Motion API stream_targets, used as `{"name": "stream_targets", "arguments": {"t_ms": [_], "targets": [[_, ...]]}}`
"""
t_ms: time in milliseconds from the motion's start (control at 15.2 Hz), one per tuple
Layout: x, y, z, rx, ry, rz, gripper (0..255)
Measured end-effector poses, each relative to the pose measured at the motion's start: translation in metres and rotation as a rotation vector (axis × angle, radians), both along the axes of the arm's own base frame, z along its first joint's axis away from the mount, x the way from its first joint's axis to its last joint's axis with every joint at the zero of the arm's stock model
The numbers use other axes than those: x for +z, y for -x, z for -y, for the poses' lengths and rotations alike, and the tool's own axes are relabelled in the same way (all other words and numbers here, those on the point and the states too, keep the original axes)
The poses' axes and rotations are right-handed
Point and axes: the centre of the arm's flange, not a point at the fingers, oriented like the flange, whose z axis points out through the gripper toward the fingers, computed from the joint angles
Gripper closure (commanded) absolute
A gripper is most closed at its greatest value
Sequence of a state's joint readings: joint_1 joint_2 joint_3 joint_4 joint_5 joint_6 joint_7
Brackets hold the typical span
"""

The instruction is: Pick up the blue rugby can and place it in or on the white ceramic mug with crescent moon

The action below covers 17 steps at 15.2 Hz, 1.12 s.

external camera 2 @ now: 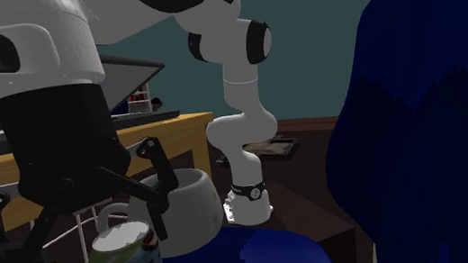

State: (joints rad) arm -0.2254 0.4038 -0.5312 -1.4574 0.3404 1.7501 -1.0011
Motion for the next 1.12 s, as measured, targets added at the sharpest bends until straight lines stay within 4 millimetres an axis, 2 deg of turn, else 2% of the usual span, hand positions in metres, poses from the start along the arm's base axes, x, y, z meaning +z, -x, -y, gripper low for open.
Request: {"name": "stream_targets", "arguments": {"t_ms": [66, 132, 792, 1122], "targets": [[0.0, 0.0, 0.0, 0.0, 0.0, 0.0, 0], [0.0, 0.0, 0.0, 0.0, 0.0, 0.0, 255], [0.0, 0.0, 0.0, 0.001, -0.001, 0.0, 255], [0.021, 0.0, 0.0, 0.0, 0.0, 0.0, 255]]}}
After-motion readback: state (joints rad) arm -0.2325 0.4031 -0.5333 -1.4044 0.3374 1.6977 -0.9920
